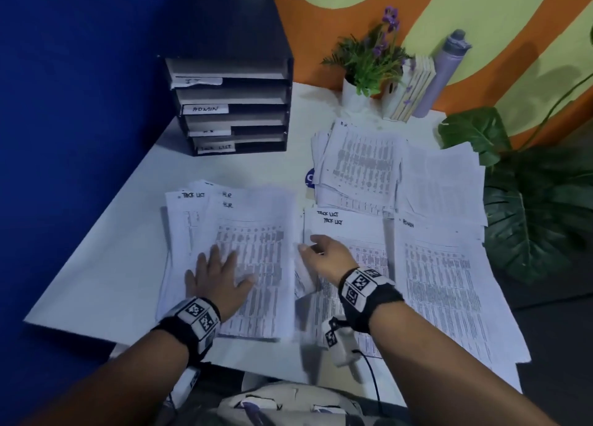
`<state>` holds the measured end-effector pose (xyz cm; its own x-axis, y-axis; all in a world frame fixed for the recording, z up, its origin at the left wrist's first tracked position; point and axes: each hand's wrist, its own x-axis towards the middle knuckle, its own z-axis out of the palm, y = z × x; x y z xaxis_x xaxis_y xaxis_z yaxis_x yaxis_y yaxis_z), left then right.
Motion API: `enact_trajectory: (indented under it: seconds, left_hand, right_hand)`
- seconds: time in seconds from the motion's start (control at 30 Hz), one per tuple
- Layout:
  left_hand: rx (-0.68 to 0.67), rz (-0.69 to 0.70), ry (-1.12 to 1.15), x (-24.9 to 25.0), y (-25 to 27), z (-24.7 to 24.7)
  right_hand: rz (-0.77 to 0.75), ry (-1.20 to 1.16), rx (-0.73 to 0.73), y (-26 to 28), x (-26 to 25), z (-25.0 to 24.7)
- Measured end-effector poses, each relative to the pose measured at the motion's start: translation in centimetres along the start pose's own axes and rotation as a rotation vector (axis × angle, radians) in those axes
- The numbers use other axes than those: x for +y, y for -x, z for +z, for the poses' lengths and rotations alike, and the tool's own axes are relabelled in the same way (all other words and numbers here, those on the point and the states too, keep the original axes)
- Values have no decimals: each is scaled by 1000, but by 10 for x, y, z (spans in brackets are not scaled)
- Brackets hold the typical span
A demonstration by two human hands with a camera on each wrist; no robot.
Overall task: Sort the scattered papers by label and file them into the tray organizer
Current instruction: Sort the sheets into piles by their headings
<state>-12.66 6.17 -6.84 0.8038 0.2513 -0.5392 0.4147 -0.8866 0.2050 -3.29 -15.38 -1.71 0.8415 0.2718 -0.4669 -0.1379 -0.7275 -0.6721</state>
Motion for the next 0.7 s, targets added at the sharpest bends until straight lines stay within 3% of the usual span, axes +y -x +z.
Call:
enact_trajectory:
  seconds: [0.13, 0.23, 0.33, 0.4, 0.5, 0.7]
  left_hand:
    - [0, 116, 2, 1, 12, 4]
    - [145, 208, 246, -6, 11, -4]
    - [252, 88, 497, -19, 1, -18]
    - [240, 4, 602, -27, -5, -25]
    - [212, 4, 779, -30, -8, -34]
    - [138, -84, 783, -40, -14, -35]
  right_hand:
    - [46, 47, 2, -3, -10, 25]
    - [47, 26, 150, -2, -7, 30]
    - [66, -152, 274, -1, -4, 24]
    - [99, -298, 301, 3, -5, 16]
    - [65, -413, 306, 1, -4, 9]
    - [52, -373, 330, -1, -6, 4]
